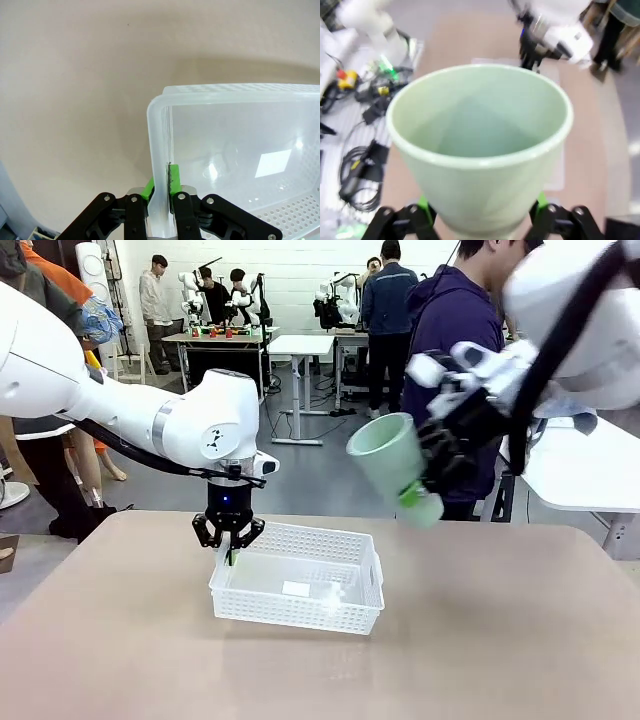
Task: Clean and organize the cups into the basket.
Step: Pick up the Organizing basket and move it to the center of the table, then pick up the Reusable plastic cup from the right side of the table and place it inside the Organizing basket.
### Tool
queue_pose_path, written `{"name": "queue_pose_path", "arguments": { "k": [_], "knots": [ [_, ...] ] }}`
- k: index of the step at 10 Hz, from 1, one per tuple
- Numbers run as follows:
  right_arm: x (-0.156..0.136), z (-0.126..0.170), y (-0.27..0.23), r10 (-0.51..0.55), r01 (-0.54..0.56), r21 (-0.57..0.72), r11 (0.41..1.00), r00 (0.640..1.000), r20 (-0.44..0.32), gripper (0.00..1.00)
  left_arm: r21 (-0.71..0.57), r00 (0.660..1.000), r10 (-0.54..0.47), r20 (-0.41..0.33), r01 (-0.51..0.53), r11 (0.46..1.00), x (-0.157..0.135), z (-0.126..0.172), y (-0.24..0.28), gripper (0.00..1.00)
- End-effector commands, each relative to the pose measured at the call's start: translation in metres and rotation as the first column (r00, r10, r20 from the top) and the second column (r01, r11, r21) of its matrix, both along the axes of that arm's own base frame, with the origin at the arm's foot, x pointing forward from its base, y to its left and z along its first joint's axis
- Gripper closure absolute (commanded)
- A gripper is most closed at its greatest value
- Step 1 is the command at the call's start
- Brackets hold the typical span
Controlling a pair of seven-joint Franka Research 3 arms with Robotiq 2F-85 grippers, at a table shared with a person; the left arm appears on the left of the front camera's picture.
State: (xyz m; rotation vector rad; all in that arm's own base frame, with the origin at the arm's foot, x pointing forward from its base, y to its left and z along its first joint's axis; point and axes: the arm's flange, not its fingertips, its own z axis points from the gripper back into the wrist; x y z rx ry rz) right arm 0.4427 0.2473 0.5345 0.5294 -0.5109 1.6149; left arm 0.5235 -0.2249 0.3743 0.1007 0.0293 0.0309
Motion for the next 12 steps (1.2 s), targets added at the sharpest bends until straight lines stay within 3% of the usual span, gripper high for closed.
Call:
{"name": "queue_pose_path", "arguments": {
  "k": [1, 5, 12],
  "knots": [
    [0.043, -0.011, 0.047, -0.015, -0.002, -0.186, 0.983, 0.996, -0.089, 0.17, 0.001, 1.0, 0.0, 0.004, 0.0, 1.0, 0.0, 0.002, 0.0, 1.0],
    [0.071, -0.062, 0.114, -0.121, 0.08, -0.327, 0.942, 0.987, -0.107, 0.17, 0.001, 1.0, 0.0, 0.004, 0.0, 1.0, 0.0, 0.002, 0.0, 1.0],
    [0.085, -0.141, 0.13, -0.117, 0.025, -0.404, 0.914, 0.972, -0.205, 0.17, 0.001, 1.0, 0.0, 0.004, 0.0, 1.0, 0.0, 0.002, 0.0, 1.0]
  ]
}}
